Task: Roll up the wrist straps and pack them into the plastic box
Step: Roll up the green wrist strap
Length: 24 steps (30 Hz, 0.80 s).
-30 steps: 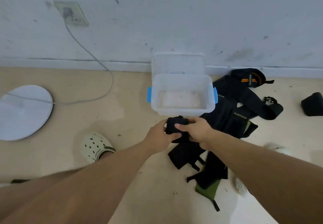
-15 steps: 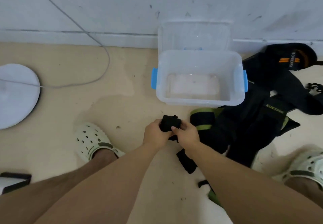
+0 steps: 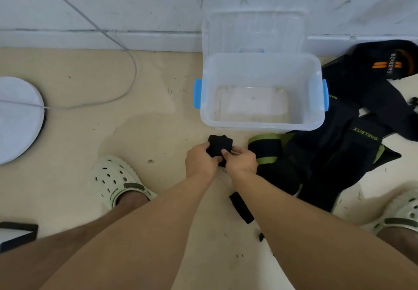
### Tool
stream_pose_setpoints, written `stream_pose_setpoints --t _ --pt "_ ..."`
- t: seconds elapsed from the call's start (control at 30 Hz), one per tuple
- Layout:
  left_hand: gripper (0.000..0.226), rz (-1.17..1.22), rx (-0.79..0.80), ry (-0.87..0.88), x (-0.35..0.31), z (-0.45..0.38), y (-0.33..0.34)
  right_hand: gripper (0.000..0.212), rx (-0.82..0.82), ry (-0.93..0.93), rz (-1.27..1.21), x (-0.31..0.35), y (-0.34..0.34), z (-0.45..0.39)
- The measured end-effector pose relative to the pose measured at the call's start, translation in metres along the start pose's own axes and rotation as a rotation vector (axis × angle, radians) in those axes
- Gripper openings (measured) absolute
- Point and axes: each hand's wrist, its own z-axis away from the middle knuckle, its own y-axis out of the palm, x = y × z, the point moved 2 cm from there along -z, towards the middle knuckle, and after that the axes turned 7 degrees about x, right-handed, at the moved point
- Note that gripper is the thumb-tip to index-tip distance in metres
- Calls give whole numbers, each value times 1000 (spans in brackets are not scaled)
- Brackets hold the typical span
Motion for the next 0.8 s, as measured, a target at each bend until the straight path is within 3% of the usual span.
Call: stream_pose_setpoints --t 0.8 --pt "46 113 -90 -57 -8 0 14 46 49 -53 186 17 -12 -16"
